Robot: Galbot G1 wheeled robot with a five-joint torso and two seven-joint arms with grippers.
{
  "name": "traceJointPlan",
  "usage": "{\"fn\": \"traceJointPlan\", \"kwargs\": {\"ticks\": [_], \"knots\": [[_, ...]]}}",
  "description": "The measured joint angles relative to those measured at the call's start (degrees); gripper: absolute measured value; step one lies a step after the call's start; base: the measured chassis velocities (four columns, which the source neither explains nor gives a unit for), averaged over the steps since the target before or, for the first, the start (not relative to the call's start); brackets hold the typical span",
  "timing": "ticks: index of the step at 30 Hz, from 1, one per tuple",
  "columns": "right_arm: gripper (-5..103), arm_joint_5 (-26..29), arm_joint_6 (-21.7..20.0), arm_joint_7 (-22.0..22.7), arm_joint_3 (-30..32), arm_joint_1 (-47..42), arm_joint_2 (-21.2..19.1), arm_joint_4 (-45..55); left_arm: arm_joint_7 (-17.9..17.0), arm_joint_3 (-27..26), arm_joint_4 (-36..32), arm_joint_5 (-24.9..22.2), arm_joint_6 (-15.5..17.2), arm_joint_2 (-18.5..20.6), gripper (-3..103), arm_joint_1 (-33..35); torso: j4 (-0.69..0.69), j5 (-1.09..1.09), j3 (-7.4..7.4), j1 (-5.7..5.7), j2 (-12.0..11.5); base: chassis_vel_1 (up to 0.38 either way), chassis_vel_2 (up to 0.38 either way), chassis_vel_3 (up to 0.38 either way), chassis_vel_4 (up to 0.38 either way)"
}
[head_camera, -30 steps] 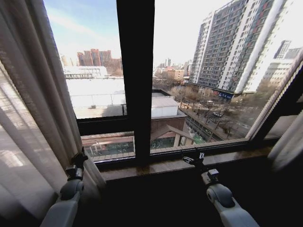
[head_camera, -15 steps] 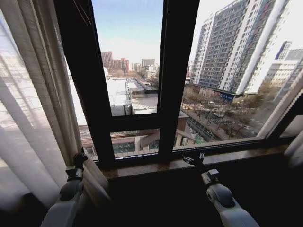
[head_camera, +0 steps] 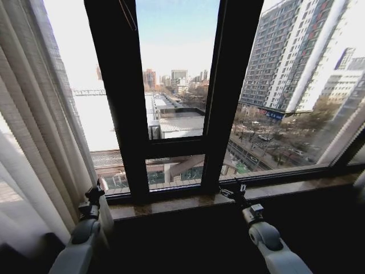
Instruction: Open the curtains by pulling them apart, changing their state from closed to fully open.
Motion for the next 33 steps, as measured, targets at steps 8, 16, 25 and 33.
{"fn": "traceJointPlan", "kwargs": {"ticks": [8,16,25,33], "knots": [[100,0.0,0.0,0.0,0.0,0.0,0.0,0.0,0.0,-0.1,0.4,0.0,-0.2,0.1,0,-0.2,0.06,-0.03,-0.01,-0.01,0.0,0.111,0.062,-0.114,-0.06],[100,0.0,0.0,0.0,0.0,0.0,0.0,0.0,0.0,-0.1,0.9,0.0,-0.7,0.1,0,-0.5,0.03,-0.03,-0.01,-0.02,0.0,0.229,0.162,-0.229,-0.164],[100,0.0,0.0,0.0,0.0,0.0,0.0,0.0,-0.1,-0.3,0.9,-0.2,-0.8,0.5,0,-0.4,0.05,-0.04,-0.01,-0.02,0.0,0.323,0.283,-0.313,-0.28],[100,0.0,0.0,0.0,0.0,0.0,0.0,0.0,-0.4,-0.4,0.8,-0.2,-0.8,0.5,0,-0.1,0.05,-0.03,-0.01,-0.02,0.0,0.386,0.339,-0.389,-0.331]]}}
